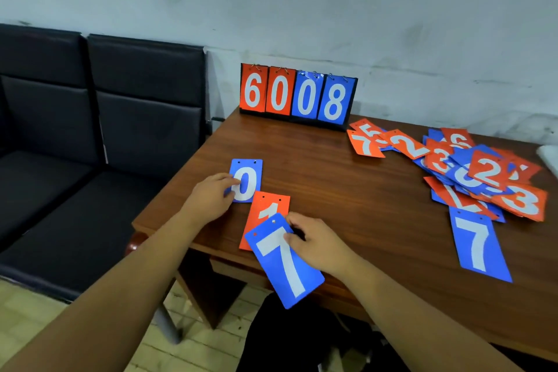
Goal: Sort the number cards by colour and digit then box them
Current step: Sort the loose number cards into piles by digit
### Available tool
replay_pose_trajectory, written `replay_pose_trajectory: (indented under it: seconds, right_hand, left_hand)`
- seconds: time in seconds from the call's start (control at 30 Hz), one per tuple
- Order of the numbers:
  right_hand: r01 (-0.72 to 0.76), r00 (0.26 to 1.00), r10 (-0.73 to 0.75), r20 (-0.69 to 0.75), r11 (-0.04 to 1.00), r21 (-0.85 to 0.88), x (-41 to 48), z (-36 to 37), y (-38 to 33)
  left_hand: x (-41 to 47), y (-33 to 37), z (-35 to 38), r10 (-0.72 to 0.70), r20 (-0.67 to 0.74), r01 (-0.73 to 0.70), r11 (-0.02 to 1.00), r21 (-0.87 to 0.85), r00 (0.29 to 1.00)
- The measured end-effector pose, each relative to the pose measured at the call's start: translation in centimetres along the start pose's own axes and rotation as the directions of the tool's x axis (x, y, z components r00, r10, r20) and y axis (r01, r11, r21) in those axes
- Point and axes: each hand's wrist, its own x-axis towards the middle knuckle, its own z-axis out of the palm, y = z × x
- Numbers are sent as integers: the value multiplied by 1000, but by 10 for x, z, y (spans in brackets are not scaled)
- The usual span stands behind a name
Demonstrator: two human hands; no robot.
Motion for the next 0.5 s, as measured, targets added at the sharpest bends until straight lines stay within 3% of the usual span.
replay_pose_trajectory:
  seconds: [0.2,0.37,0.5]
  right_hand:
    - [1,999,0,41,1000,-11,21,3,3]
    - [35,999,-35,1,999,27,44,11,-2]
    - [-16,999,29,-45,966,259,51,13,-3]
  left_hand:
    - [48,-2,3,-17,-35,18,999,29,999]
    - [74,-1,5,45,-21,-46,998,-48,999]
    - [62,-2,1,62,-139,-88,978,-190,988]
